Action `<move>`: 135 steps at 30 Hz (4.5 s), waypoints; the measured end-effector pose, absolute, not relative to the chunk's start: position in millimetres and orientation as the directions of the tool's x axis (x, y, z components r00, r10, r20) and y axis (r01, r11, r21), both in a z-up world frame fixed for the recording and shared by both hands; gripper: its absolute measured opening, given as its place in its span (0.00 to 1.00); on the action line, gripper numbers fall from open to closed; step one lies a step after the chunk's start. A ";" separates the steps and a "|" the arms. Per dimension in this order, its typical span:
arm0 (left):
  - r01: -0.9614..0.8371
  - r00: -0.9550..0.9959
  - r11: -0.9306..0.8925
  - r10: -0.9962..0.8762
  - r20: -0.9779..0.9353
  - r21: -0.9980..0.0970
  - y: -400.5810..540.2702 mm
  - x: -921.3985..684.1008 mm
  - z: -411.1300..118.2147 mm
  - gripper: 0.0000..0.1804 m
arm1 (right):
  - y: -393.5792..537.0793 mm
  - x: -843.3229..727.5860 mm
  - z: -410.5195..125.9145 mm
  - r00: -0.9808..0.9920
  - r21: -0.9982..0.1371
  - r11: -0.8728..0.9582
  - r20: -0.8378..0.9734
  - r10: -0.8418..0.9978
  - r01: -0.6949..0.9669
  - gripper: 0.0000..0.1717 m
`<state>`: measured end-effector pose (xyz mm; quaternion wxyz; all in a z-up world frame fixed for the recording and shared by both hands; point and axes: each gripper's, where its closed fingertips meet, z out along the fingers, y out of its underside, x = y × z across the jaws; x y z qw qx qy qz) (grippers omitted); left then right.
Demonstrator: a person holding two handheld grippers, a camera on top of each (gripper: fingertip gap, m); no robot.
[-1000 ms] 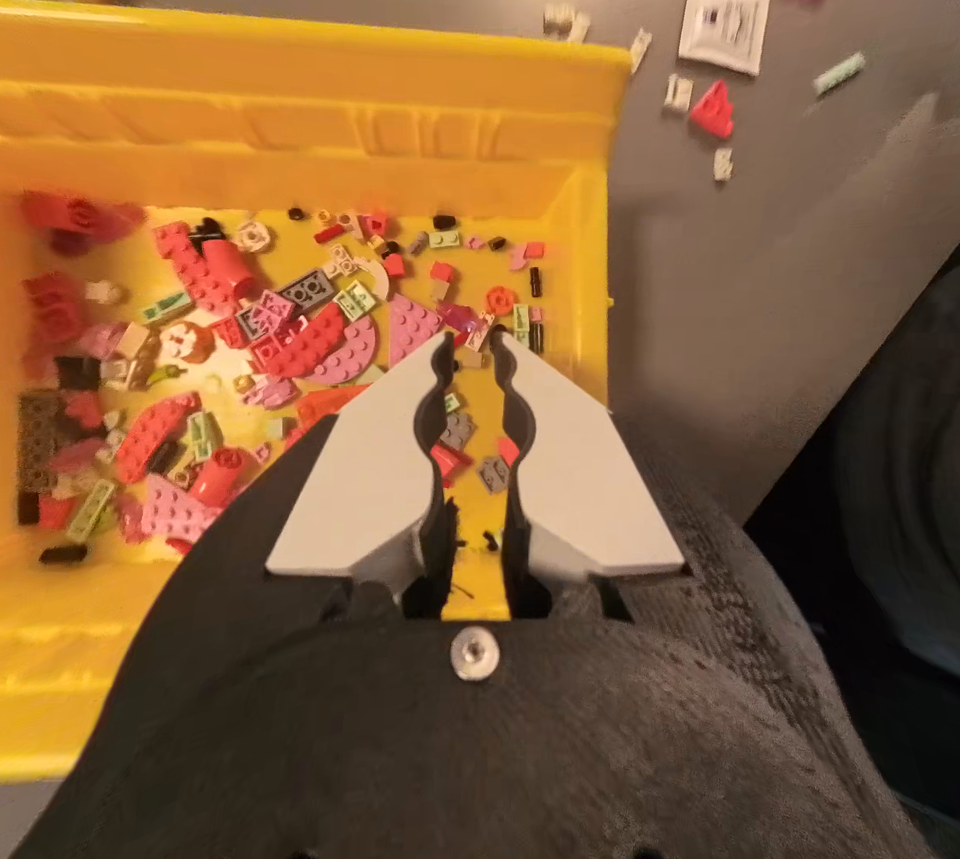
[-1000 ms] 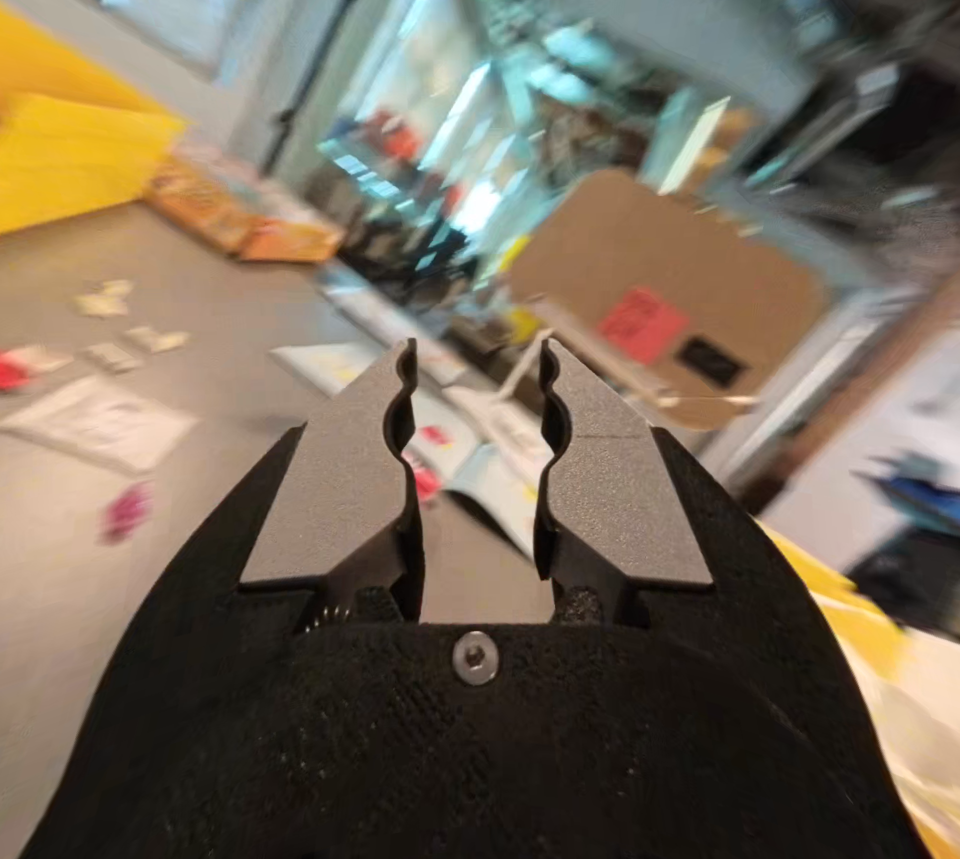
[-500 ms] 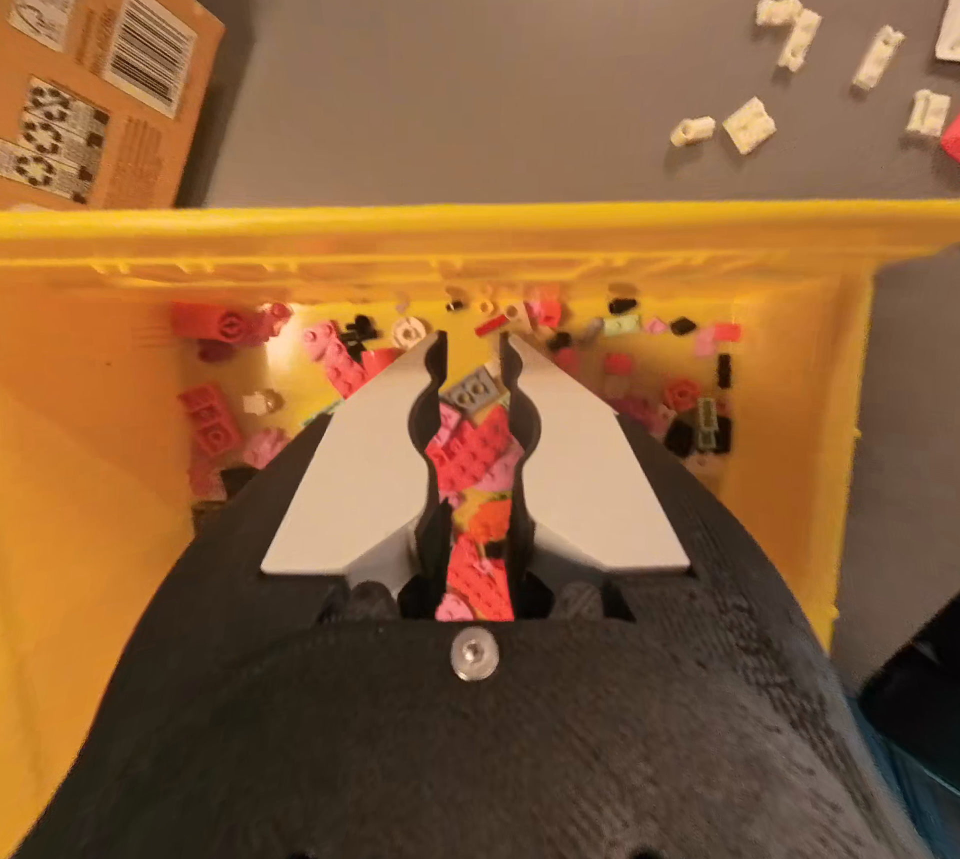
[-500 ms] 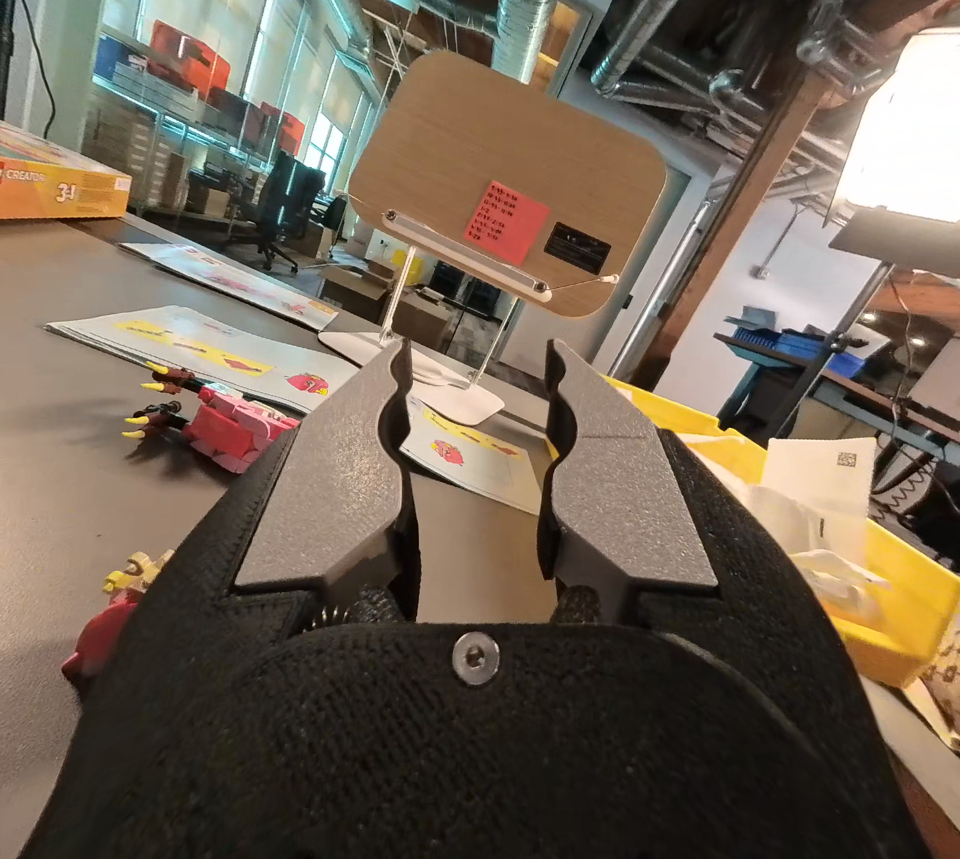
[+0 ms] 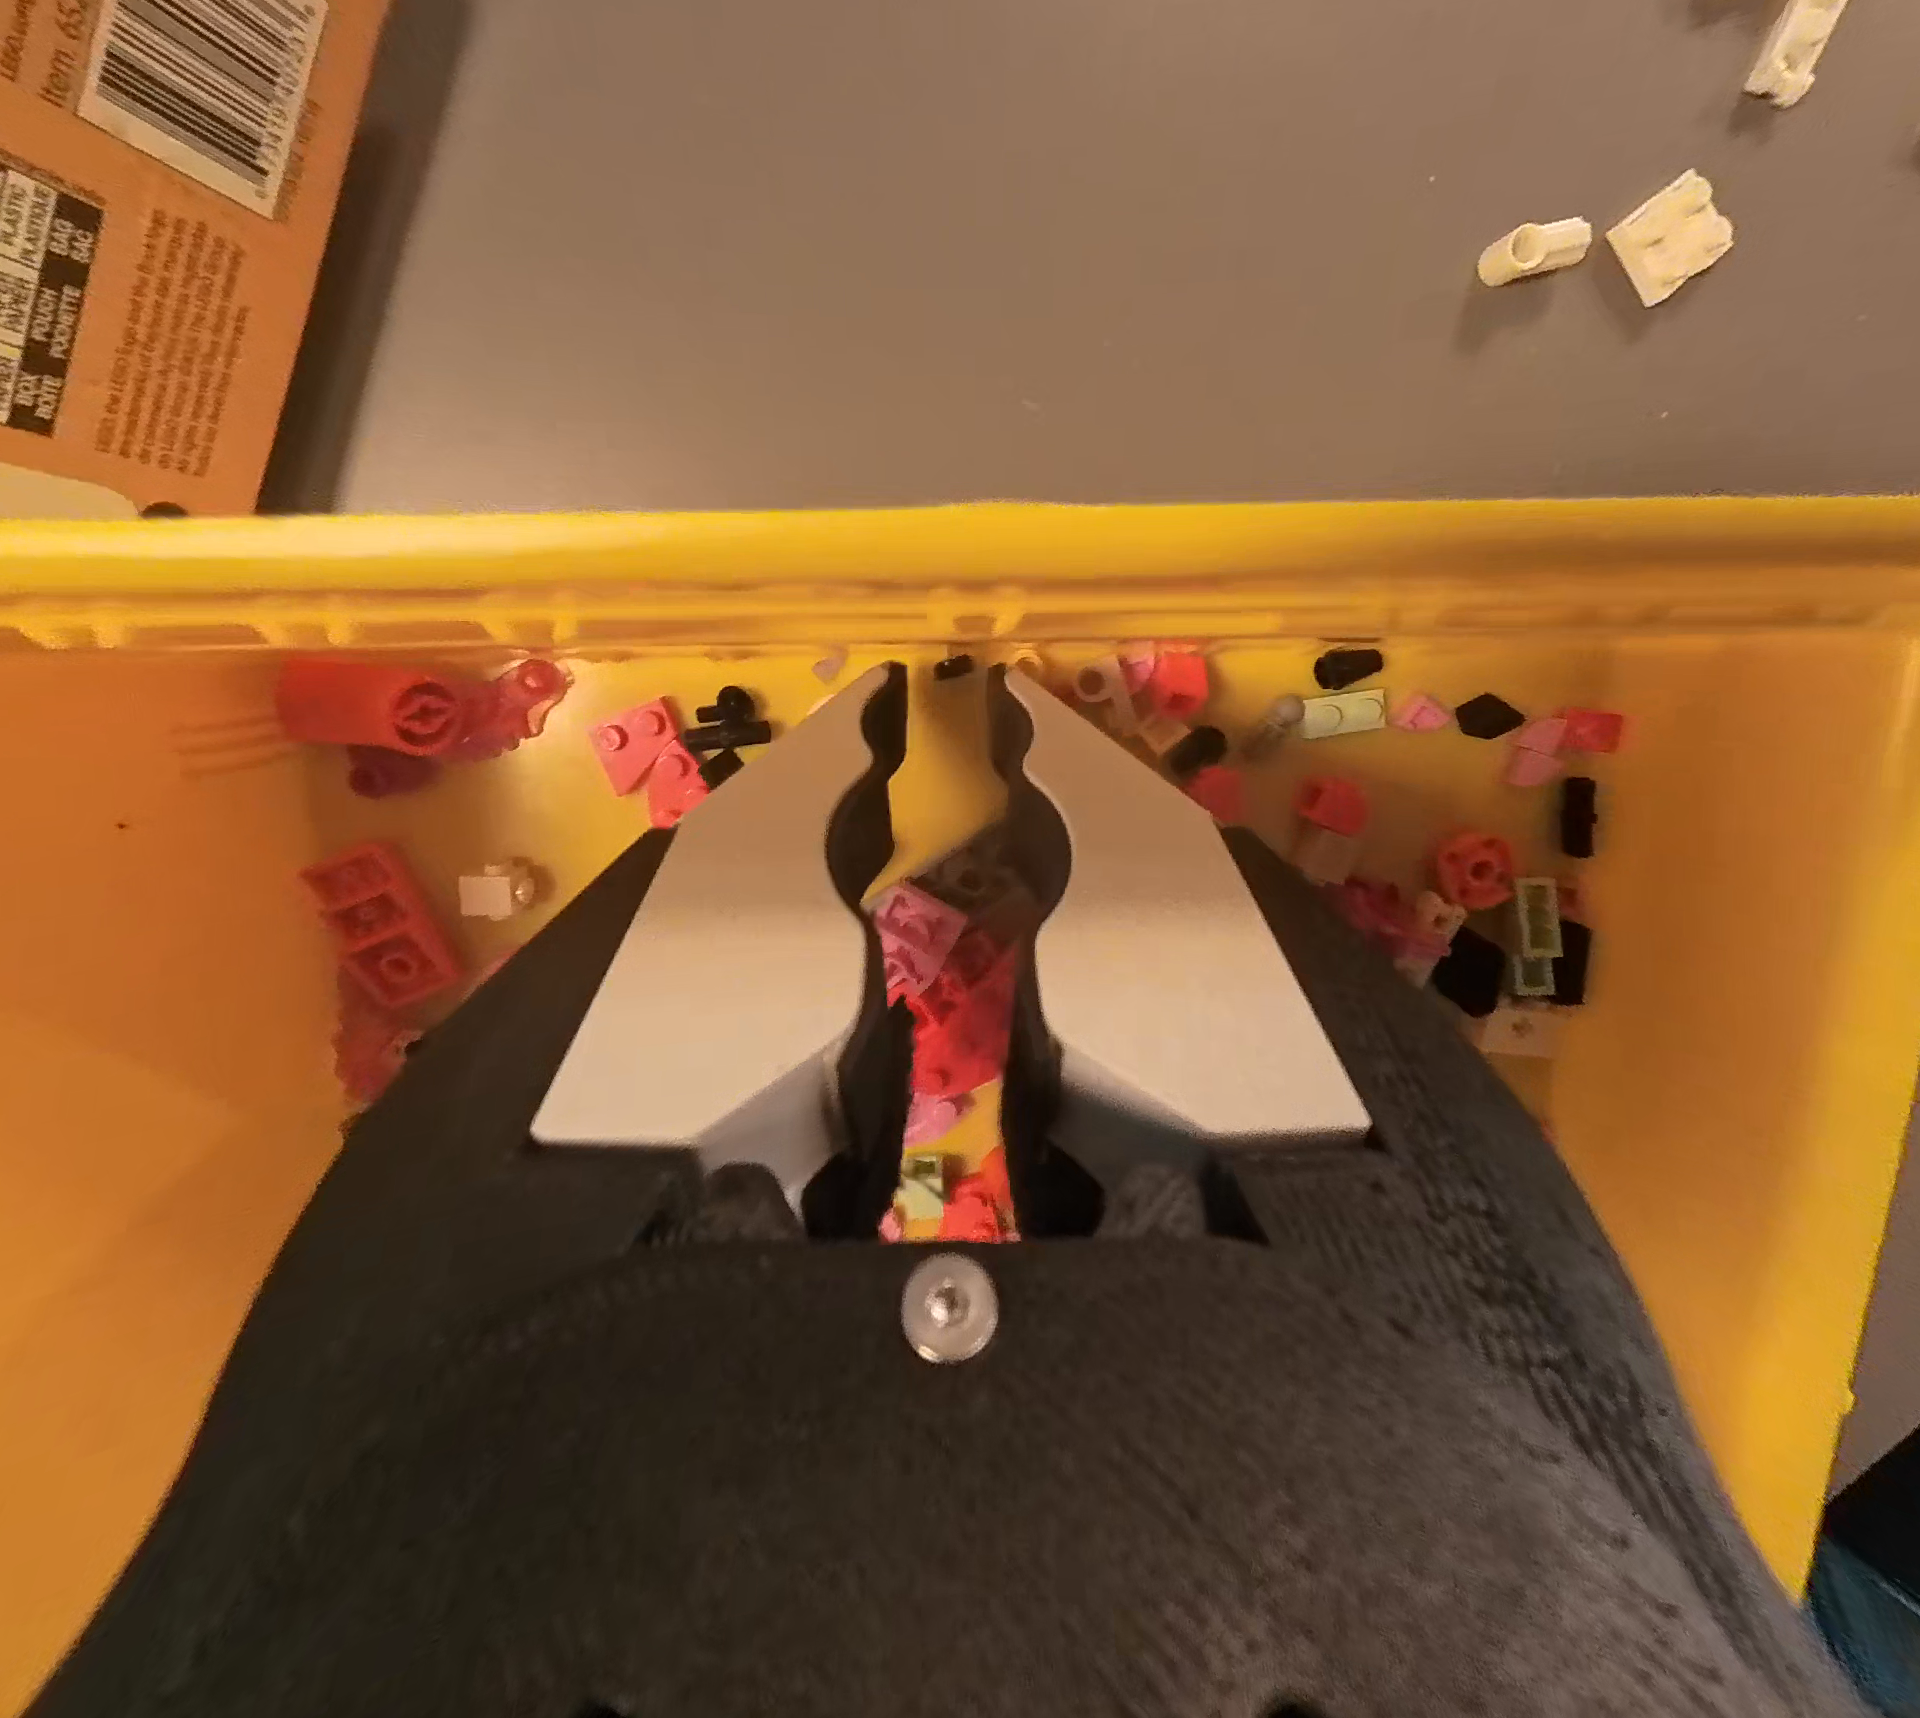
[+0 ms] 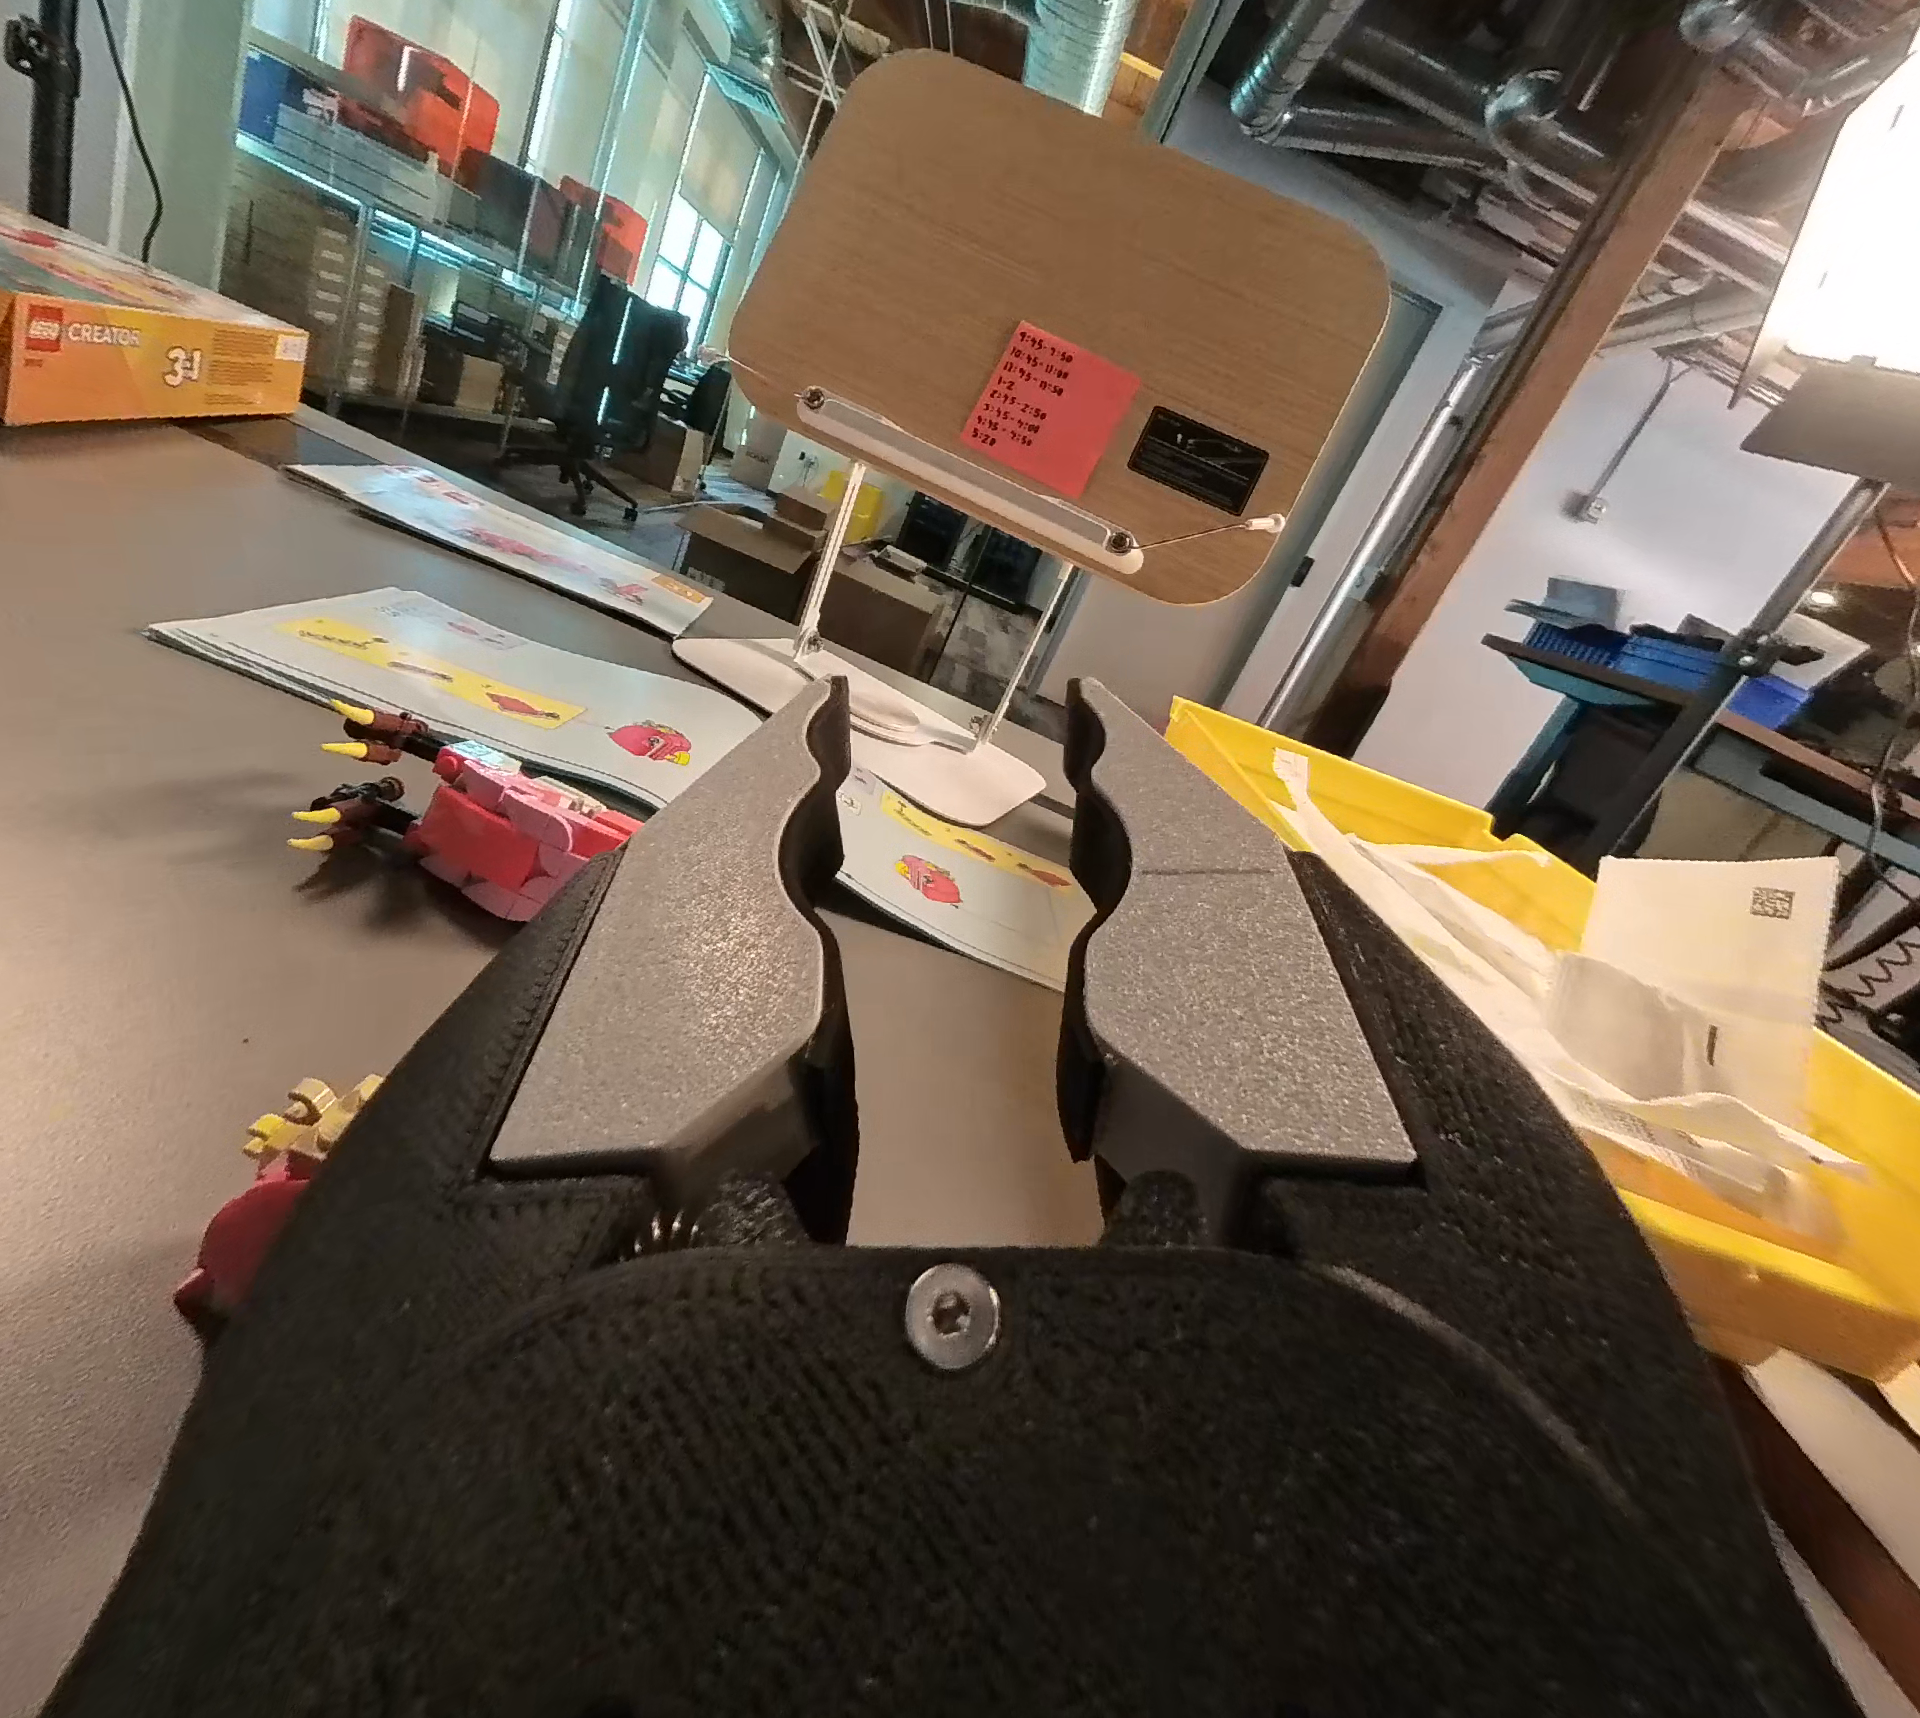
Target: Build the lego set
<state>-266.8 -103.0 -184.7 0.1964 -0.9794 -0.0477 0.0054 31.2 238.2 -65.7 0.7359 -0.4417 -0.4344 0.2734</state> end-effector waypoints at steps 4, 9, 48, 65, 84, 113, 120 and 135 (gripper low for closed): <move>0.092 0.995 -0.923 0.095 0.010 -0.374 -101.3 -266.1 -188.9 0.06 | 237.6 31.3 -65.5 0.467 -0.891 0.452 0.388 0.794 -0.028 0.23; 0.109 0.994 -0.929 0.106 0.028 -0.354 -103.2 -267.3 -190.2 0.04 | 236.3 30.4 -65.8 0.452 -0.897 0.440 0.376 0.809 -0.040 0.23; -0.453 0.883 -0.883 -0.426 0.196 0.123 46.3 22.7 -194.0 0.14 | 248.9 35.8 -67.2 0.452 -0.942 0.325 0.254 0.855 -0.086 0.12; -0.409 0.801 -0.666 -0.590 0.105 -0.624 16.0 35.5 -181.2 0.12 | 55.7 44.0 -138.0 -0.586 -0.937 0.316 0.173 0.792 0.150 0.08; -0.444 0.790 -0.607 -0.612 0.031 -0.659 30.3 30.0 -195.9 0.10 | 44.2 38.2 -188.3 -0.691 -0.800 0.405 -0.016 0.722 0.442 0.12; -0.402 0.803 -0.596 -0.595 0.046 -0.695 10.0 24.6 -195.3 0.04 | 47.3 22.7 -193.3 -0.650 -0.780 0.401 -0.009 0.760 0.481 0.03; -0.408 0.801 -0.586 -0.597 0.033 -0.700 11.7 25.4 -195.4 0.04 | 38.4 25.6 -186.4 -0.680 -0.807 0.392 -0.016 0.733 0.442 0.03; -0.400 0.804 -0.587 -0.593 0.038 -0.704 12.8 26.0 -195.4 0.04 | 23.3 30.9 -188.0 -0.722 -0.800 0.428 -0.010 0.692 0.421 0.03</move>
